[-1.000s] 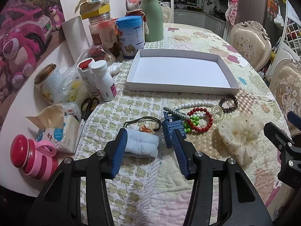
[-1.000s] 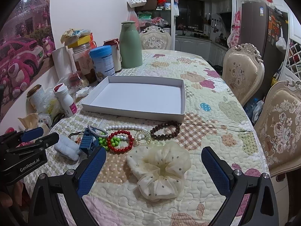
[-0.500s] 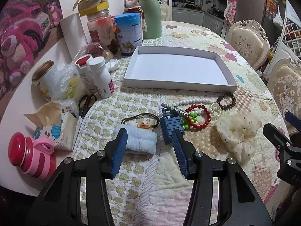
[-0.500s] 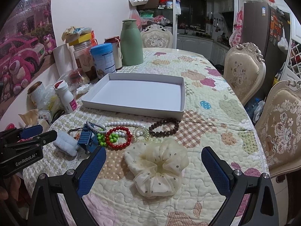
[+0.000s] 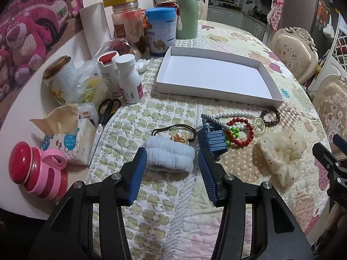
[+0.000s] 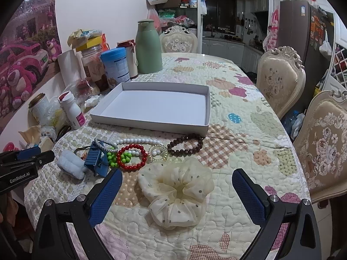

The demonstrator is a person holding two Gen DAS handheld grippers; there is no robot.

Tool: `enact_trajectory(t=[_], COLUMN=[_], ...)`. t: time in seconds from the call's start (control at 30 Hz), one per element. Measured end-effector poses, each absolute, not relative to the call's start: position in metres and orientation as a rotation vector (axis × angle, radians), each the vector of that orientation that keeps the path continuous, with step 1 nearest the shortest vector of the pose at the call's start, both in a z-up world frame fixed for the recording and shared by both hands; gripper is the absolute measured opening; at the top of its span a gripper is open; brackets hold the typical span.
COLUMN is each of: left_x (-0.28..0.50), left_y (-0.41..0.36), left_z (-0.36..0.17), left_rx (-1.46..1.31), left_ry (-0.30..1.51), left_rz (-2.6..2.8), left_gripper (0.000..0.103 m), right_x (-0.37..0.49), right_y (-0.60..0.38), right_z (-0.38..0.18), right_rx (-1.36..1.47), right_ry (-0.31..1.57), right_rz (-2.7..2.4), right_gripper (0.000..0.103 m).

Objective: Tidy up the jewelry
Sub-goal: 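Move the left gripper over the light blue fluffy scrunchie, then grasp the light blue scrunchie with the left gripper while the right gripper grasps the grey braided bracelet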

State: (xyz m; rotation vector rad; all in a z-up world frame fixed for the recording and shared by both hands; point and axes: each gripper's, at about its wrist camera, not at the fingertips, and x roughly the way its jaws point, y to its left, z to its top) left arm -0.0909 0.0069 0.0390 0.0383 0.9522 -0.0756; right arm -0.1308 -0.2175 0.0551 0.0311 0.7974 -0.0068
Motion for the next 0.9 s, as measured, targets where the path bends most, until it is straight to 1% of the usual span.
enact_trajectory(t=[0.4,0.53,0.57,0.6,0.63,0.8,0.9], left_x=[-0.081,-0.074,-0.072,-0.071,-0.069,-0.055,-0.045], left_y=[0.038,0.043,0.044,0.044,0.044,0.050,0.048], left_z=[0.028,0.022,0.020,0.016,0.013,0.000,-0.006], left_rx=[-0.073,-0.102,-0.101,-0.096,-0.093,-0.117,-0.127], left_ry=[1.036,1.084,1.098,1.112,1.121,1.152,1.166], left_rz=[-0.114,-0.172,-0.185,-0.195,-0.197,-0.183,-0.196], left_gripper=[0.049,0.049,0.050,0.054,0.057,0.058,0.065], right_x=[-0.129,-0.125,-0.123,-0.122,-0.120,-0.112,-0.103], right_y=[-0.232,-0.228,-0.227,-0.224,-0.222,-0.210,-0.200], right_z=[0.046,0.042,0.041,0.040,0.038,0.029,0.025], right_rx=[0.082,0.101,0.108,0.113,0.116,0.145,0.180], right_ry=[0.817,0.829,0.834,0.838,0.843,0.870,0.894], right_rz=[0.030,0.072,0.086,0.099,0.111,0.173,0.226], right_gripper=[0.101,0.097,0.096,0.096,0.096,0.096,0.096])
